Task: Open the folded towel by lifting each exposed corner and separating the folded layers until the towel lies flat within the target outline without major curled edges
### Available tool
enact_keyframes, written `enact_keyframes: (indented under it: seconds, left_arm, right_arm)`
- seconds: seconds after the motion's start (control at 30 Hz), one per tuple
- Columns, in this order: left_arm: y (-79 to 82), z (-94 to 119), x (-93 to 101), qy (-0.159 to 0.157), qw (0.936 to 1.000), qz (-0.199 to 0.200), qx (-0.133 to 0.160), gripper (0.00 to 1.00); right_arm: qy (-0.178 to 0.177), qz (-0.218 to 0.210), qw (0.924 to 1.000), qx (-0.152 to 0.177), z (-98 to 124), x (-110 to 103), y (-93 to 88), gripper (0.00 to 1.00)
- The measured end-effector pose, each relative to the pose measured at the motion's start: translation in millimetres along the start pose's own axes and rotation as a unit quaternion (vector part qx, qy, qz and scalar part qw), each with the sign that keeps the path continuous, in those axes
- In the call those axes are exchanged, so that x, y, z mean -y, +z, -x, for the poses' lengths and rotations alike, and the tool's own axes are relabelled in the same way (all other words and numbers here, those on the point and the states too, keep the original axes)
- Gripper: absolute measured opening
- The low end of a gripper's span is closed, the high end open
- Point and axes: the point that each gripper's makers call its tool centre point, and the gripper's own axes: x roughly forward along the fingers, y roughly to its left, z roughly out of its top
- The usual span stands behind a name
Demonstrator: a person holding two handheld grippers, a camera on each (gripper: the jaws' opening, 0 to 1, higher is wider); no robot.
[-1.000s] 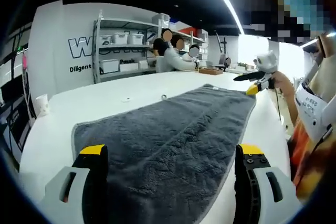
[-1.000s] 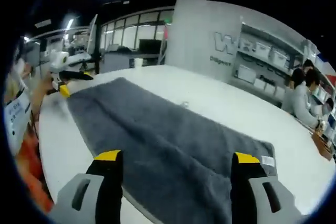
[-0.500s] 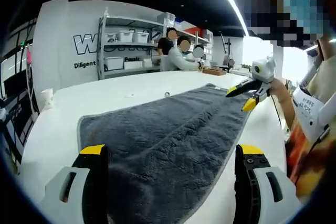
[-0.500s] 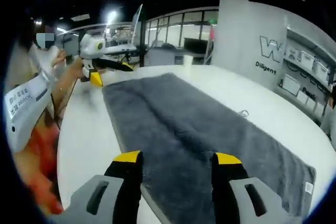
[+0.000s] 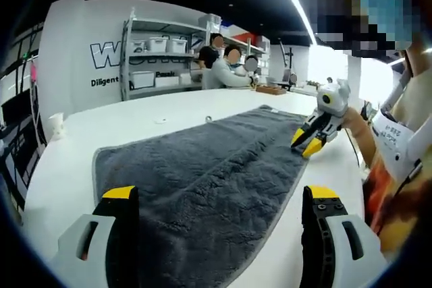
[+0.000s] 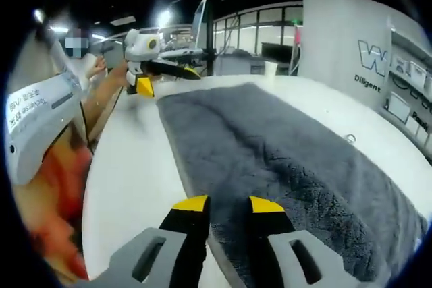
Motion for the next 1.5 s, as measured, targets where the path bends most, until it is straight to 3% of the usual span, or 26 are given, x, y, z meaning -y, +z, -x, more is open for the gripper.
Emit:
enact_keyframes:
  seconds: [0.2,0.47,0.93,1.5]
  left_arm:
    - [-1.3,-3,1.1,-0.003,1.0,-0.006,-0.007,0.99]
    - [-3.7,-5,2.4,-0.008,0.9998,-0.013,-0.014,0.99]
    - [-10.1,-9,7.4,-0.018,0.9992,-0.02,-0.028,0.99]
    - [-10.4,-13,7.7,-0.024,0.9994,-0.007,-0.025,0.94]
  right_arm:
    - [0.015,0.01,0.9997,-0.014,-3,-6,-6.7,0.03]
    - [0.027,0.012,0.9993,-0.021,-2,-9,-9.5,0.01]
    - [0.054,0.014,0.998,-0.032,3,-22,-12.6,0.0]
    - [0.068,0.023,0.9967,-0.038,7,-31,-15.1,0.0]
